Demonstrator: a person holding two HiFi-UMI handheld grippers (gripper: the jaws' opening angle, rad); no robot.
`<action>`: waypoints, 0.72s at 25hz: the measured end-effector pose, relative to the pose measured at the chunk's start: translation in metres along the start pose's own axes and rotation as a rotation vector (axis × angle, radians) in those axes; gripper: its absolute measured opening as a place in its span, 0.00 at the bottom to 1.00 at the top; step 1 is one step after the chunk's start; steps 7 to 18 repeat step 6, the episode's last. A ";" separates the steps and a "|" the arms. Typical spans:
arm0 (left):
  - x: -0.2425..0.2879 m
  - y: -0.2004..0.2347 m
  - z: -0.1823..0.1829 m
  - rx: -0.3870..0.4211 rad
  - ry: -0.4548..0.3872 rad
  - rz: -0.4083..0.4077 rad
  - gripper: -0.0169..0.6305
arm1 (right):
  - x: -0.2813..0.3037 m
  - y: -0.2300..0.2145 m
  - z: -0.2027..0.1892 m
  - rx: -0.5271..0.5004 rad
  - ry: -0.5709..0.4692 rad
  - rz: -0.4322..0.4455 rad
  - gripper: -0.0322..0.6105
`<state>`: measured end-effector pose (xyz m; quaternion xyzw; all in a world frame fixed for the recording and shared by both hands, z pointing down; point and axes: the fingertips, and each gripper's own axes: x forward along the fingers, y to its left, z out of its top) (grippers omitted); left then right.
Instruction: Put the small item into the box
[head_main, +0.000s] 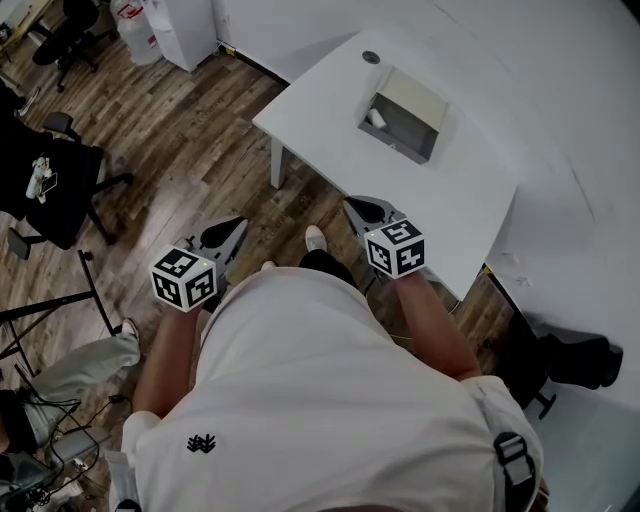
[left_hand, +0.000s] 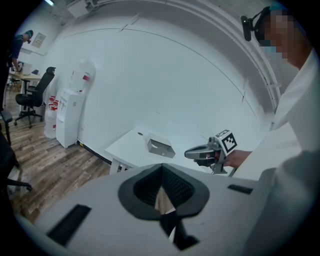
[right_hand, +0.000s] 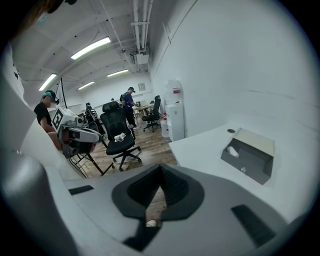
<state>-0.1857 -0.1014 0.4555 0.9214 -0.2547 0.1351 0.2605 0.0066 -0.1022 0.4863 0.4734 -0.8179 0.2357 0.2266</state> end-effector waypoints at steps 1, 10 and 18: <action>0.001 0.002 -0.001 -0.004 0.001 0.003 0.04 | 0.002 -0.002 0.001 -0.001 0.001 0.001 0.06; 0.014 0.014 0.002 -0.014 0.005 0.016 0.04 | 0.013 -0.022 0.011 -0.011 -0.003 -0.001 0.06; 0.014 0.014 0.002 -0.014 0.005 0.016 0.04 | 0.013 -0.022 0.011 -0.011 -0.003 -0.001 0.06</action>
